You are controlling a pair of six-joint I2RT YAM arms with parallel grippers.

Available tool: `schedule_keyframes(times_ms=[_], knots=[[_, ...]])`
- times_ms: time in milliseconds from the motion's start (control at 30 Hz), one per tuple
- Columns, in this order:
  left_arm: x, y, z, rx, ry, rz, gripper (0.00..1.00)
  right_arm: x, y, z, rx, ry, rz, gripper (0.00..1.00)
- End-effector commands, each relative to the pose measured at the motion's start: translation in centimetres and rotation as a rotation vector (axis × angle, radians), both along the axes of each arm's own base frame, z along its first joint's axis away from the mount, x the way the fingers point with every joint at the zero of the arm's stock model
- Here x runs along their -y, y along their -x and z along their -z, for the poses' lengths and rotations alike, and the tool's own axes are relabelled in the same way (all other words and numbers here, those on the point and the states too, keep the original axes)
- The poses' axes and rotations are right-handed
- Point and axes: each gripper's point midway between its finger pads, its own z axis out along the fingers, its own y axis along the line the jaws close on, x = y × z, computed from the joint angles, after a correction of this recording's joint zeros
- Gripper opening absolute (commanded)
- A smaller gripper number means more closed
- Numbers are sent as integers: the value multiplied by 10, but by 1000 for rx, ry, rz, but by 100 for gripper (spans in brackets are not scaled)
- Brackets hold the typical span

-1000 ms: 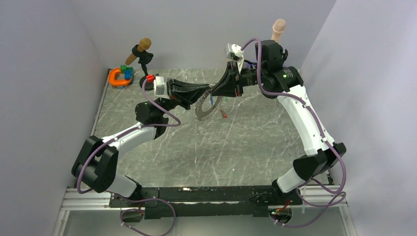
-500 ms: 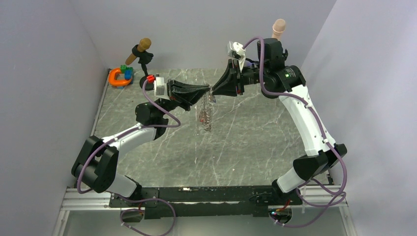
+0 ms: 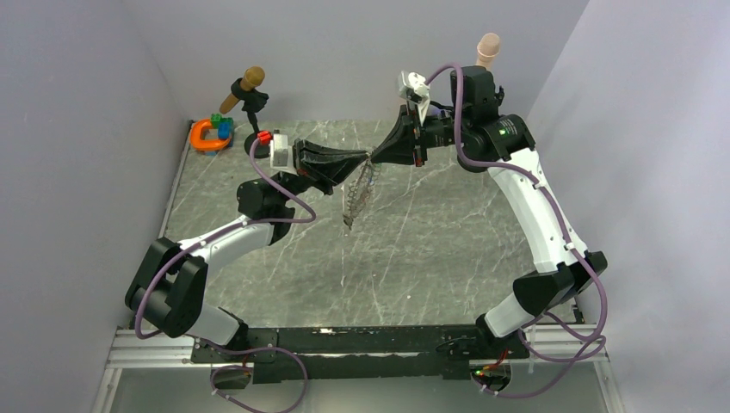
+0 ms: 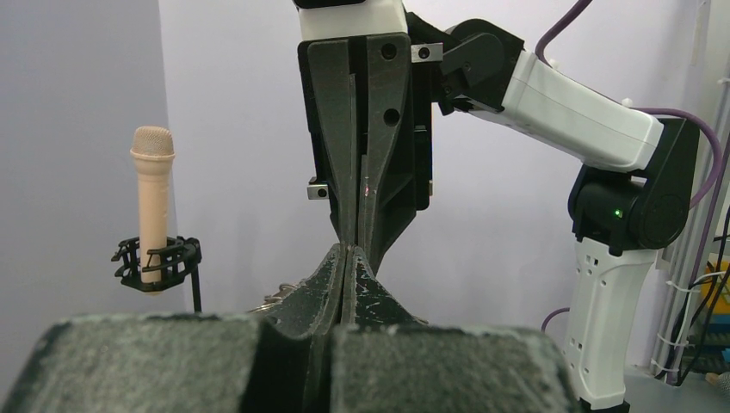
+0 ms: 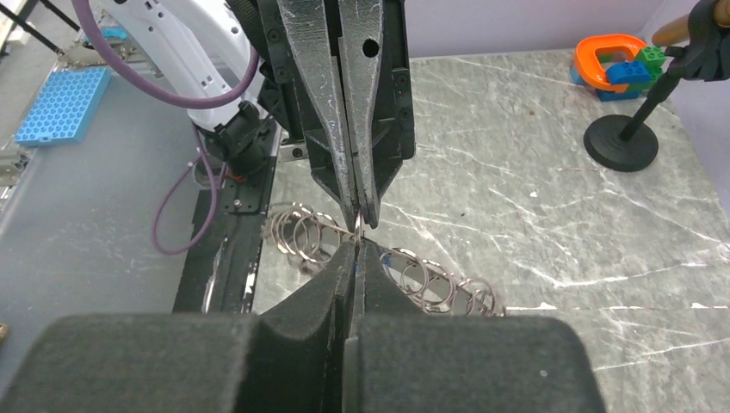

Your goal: Put the keys on the keyring

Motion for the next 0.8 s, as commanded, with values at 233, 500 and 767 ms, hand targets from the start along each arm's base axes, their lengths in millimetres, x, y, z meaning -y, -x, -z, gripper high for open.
schedule_keyframes(times_ms=[233,500,767], knots=[[-13,23,-24,116,56,13,9,2,5,-11,110,-1,-30,0],[-20,19,3,93,-139,-72,51,15,5,18,96,157,-13,0],[-24,8,47,82,-498,-194,55,38,-1,63,141,423,40,0]])
